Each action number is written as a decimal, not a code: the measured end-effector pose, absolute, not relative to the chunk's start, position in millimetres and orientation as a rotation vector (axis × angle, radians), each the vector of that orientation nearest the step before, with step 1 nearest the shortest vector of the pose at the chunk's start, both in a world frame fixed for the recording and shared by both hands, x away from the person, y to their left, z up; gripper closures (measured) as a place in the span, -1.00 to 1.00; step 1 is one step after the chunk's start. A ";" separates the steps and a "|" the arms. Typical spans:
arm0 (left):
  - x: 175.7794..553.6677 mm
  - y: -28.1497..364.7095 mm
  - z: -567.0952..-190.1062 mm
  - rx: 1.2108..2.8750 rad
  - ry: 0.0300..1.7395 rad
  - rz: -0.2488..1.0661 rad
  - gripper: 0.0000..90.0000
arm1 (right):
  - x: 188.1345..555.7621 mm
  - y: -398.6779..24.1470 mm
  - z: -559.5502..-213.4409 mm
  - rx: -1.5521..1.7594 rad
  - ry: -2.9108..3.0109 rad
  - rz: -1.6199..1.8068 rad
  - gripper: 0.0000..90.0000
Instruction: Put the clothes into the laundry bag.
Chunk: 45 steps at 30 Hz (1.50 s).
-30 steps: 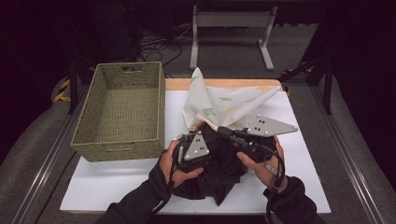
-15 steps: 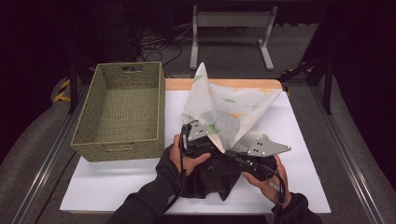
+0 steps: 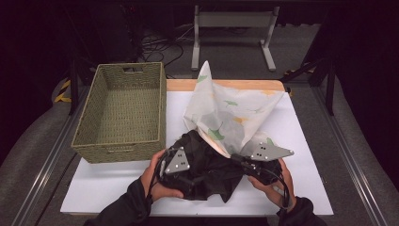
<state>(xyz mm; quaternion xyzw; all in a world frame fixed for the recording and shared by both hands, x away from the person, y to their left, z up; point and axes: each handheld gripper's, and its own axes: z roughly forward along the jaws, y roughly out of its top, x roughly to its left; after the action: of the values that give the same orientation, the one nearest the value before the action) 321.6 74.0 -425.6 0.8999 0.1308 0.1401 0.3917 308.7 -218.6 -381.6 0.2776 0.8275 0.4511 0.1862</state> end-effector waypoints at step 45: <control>337.0 29.0 -375.8 1.982 0.275 0.391 0.82 | 291.7 -189.9 -317.2 0.637 2.218 1.520 0.97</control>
<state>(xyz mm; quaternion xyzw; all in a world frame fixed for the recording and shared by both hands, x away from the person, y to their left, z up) 337.0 29.0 -375.8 0.8281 0.1148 0.1633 0.5239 291.7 -189.9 -317.2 0.2264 0.7884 0.5402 0.1881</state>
